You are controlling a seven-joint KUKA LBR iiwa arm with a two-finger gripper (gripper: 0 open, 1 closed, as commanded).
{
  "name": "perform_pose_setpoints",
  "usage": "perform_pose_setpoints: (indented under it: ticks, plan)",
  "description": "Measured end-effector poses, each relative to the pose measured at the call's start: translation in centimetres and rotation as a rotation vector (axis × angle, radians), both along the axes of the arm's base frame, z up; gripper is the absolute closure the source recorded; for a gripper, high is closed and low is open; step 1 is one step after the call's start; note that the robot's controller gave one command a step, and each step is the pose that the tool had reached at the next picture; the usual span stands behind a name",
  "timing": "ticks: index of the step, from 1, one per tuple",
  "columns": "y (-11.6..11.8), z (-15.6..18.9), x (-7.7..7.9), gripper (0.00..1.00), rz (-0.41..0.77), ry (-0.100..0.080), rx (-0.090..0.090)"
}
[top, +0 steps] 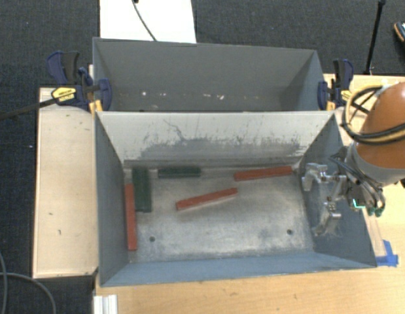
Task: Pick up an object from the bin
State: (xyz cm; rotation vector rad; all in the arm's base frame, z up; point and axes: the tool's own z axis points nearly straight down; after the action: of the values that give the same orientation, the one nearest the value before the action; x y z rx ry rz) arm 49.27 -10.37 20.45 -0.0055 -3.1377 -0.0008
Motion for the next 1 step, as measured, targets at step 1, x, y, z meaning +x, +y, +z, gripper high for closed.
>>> perform_pose_setpoints:
  ticks: [1]
  plan:
    - [5.96,-10.35,6.60,0.00,0.014,-0.003,0.003]
